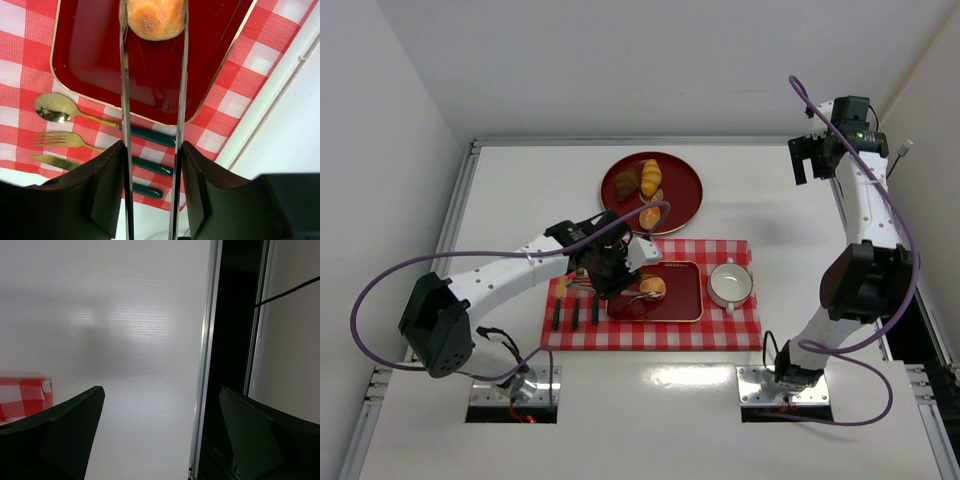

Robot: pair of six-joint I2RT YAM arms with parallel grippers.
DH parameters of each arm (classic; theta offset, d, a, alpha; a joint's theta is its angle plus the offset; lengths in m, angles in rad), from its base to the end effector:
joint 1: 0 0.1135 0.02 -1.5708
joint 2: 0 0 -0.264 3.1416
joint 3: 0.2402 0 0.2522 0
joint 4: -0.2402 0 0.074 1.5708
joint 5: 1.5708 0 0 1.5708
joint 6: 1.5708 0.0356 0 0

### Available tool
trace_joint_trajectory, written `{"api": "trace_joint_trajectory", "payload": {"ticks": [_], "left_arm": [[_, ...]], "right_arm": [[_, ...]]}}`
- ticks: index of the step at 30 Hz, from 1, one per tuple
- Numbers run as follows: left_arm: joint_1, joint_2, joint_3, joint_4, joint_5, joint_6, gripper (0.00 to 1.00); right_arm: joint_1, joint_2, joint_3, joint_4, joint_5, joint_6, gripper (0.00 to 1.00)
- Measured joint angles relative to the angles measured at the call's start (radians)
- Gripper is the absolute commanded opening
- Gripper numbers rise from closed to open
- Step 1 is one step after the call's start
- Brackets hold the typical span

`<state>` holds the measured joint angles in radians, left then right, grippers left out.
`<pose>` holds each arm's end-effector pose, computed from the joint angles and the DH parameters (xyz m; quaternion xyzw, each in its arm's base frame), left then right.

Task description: Place the bread

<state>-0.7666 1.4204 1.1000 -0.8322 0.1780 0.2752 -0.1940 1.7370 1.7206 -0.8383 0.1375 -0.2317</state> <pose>0.1945 -0.1961 0.2547 0.5009 0.8359 -0.1346 0.1794 0.3732 -0.0783 0.3474 0.0065 0.9347 -0.1367 0.3281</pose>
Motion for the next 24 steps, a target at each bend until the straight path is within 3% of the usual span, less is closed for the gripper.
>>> {"api": "trace_joint_trajectory", "payload": {"ticks": [6,11,24], "left_arm": [[0.0,0.01,0.0,0.011,-0.003,-0.007,0.56],[0.0,0.01,0.014,-0.009,-0.002,-0.005,0.57],[0.023,-0.032,0.299,-0.155,0.017,0.016,0.58]], "right_arm": [[0.0,0.0,0.0,0.0,0.0,0.0,0.99],[0.0,0.0,0.0,0.0,0.004,0.0,0.99],[0.0,0.005,0.0,-0.001,0.023,0.0,0.99]]}}
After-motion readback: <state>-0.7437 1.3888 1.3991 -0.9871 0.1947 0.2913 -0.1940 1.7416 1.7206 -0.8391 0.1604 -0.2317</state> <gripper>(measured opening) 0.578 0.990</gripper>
